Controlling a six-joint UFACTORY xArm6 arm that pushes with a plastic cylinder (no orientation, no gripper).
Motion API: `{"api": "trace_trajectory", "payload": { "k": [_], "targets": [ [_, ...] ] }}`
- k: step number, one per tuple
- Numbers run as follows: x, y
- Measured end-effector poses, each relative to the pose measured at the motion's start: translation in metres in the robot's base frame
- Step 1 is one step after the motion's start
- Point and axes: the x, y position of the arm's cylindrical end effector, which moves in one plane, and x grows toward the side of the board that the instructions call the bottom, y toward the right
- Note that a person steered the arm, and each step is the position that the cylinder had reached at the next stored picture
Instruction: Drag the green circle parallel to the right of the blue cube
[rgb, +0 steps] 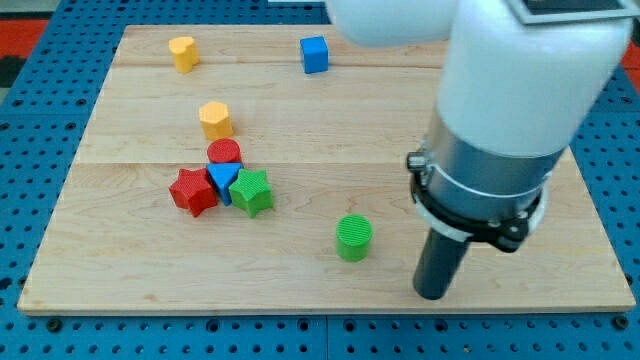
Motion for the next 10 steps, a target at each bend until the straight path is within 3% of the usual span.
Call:
{"api": "trace_trajectory", "payload": {
  "k": [2, 4, 6, 10],
  "targets": [
    [0.009, -0.039],
    [-0.037, -0.059],
    [-0.044, -0.095],
    [-0.205, -0.096]
  ]
}}
